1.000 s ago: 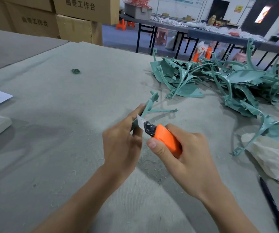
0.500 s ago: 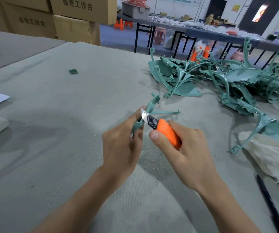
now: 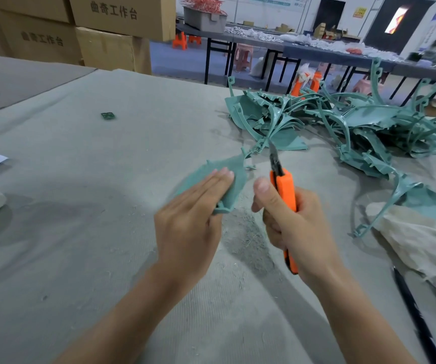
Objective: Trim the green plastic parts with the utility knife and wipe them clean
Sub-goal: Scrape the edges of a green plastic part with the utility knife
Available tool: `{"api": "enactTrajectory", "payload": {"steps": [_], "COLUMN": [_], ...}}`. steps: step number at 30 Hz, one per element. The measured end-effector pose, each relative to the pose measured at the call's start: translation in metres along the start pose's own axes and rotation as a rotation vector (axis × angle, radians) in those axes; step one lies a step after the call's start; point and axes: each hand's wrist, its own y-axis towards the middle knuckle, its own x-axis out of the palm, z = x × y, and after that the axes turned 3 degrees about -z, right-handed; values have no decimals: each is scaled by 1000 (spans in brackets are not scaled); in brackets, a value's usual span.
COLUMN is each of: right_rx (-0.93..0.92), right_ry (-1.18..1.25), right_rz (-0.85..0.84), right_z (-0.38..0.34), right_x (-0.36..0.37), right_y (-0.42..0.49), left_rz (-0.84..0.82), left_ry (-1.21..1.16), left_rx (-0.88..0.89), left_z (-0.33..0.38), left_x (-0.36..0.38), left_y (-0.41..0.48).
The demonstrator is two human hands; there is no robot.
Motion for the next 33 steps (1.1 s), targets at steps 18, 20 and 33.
{"api": "enactTrajectory", "payload": {"steps": [18,20,33], "right_rx": [-65,-53,149], "right_ry": [130,153,13], "right_rz": [96,171,129], "right_z": [-1,0,12], "right_x": [-11,-12,-5], "right_y": [1,3,7], "left_rz": [-69,-59,-121], "left_ry": [140,149,344], "left_rx": [231,232,201], "left_z": [-8,-9,-5], "left_x": [-2,-1,-2], "left_y": [-1,-1,1]}}
